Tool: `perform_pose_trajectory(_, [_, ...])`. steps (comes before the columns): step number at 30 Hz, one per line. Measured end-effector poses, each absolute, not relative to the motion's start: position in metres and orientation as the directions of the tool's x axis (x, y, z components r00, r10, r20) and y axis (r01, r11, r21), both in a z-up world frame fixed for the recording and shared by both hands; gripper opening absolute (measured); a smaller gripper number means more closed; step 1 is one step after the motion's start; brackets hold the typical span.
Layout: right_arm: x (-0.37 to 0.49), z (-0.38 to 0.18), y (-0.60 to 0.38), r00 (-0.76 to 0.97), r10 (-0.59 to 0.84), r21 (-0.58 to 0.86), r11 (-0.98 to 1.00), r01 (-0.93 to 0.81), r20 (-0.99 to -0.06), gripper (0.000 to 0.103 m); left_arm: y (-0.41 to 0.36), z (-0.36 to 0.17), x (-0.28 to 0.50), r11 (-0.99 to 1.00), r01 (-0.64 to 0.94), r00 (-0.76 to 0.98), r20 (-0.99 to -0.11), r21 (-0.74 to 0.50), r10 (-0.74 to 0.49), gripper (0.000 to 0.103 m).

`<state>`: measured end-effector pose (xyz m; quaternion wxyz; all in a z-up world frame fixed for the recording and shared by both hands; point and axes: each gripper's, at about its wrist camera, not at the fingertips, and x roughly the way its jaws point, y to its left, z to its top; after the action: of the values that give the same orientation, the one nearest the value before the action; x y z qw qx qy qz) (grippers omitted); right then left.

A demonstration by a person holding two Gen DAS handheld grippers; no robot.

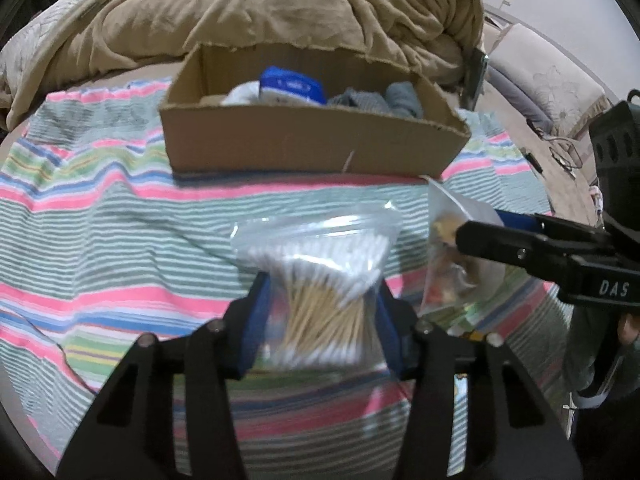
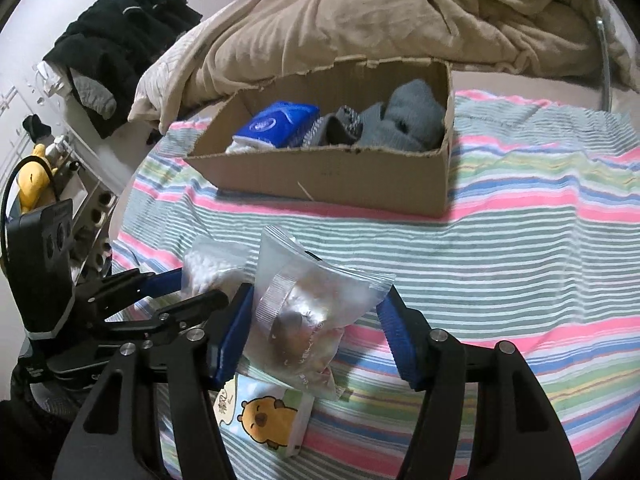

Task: Organize objects
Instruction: 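Grasp the cotton swab bag with the left tool while the right tool grasps the clear bag, then lift both bags and carry them over the cardboard box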

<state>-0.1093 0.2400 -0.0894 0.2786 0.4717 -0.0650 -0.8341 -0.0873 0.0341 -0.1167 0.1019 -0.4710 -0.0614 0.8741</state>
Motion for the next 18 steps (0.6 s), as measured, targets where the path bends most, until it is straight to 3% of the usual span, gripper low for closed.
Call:
perform_pose_trajectory(10, [-0.116,-0.059,0.238,-0.454,-0.529,0.343,-0.835,0.430,-0.717,0.065,0.021,-0.086,-0.085,-0.974,-0.114,-0.601,-0.767,-0.194,0.223,0.048])
perform_pose_trajectory(12, [-0.117,-0.054,0.237,-0.463,-0.531,0.339,-0.834,0.436,-0.710,0.065,0.019,-0.084,-0.088,-0.975,-0.115,-0.608,-0.763,-0.191,0.221,0.042])
perform_pose_trajectory(18, [-0.124,-0.041,0.239,-0.489,-0.531,0.330,-0.835,0.439,-0.692,0.065,0.019,-0.098,-0.099,-0.970,-0.110,-0.549,-0.801,-0.215,0.240,0.045])
